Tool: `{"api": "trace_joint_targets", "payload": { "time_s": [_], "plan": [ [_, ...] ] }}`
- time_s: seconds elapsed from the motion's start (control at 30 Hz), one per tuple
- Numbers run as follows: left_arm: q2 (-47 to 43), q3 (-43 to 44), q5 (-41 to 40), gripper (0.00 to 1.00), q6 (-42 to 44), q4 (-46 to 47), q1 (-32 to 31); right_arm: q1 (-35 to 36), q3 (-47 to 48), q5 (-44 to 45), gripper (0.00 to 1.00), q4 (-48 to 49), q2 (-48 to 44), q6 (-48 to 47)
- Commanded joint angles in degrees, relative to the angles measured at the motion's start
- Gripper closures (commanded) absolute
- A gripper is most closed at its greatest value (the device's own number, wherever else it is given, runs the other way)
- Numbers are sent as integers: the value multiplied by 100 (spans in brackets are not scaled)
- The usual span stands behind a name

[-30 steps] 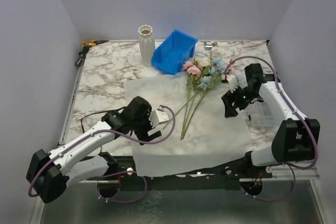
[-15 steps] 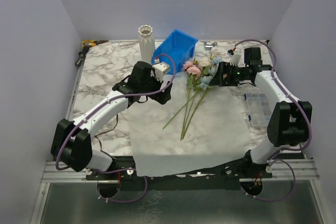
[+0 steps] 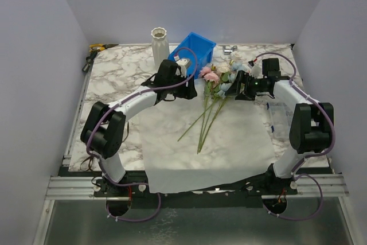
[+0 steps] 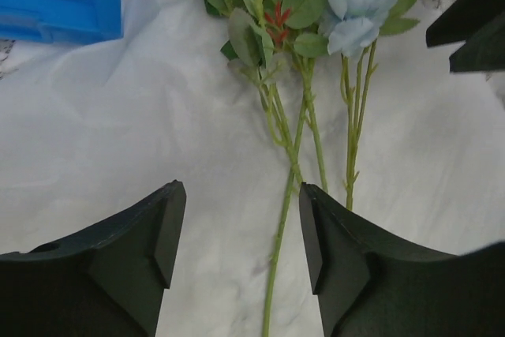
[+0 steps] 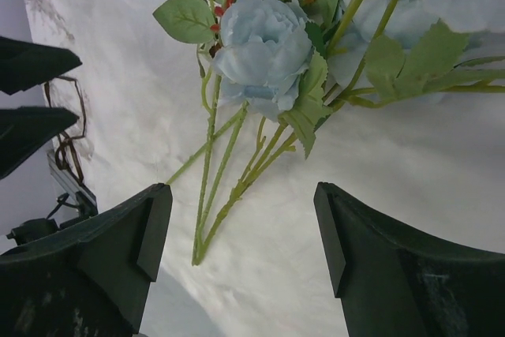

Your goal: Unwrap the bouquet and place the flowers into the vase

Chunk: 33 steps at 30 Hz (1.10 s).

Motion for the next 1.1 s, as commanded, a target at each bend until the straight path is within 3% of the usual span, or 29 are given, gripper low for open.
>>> {"api": "trace_joint_targets", "payload": {
  "time_s": [0.0,0.23,0.73,0.9,1.07],
  "plan": [
    [609,532,305,37,-1065,684,-19,9,29,222,18,-138,-77,-306],
    [1605,1288,93,38,-1401,696,-232,10,152,155,19,-352,64,-482],
    [3088,2695,-415,44,-1049,-38,-527,9,595,202,21,-730,263,-906],
    [3252,2916,-598,57,-1203,-339,-503,12,532,162,22,-773,223,-971],
    [3150,3098,-436,80,-1334,-366,-482,2,524,162,23,-787,196,-1073]
  ]
}}
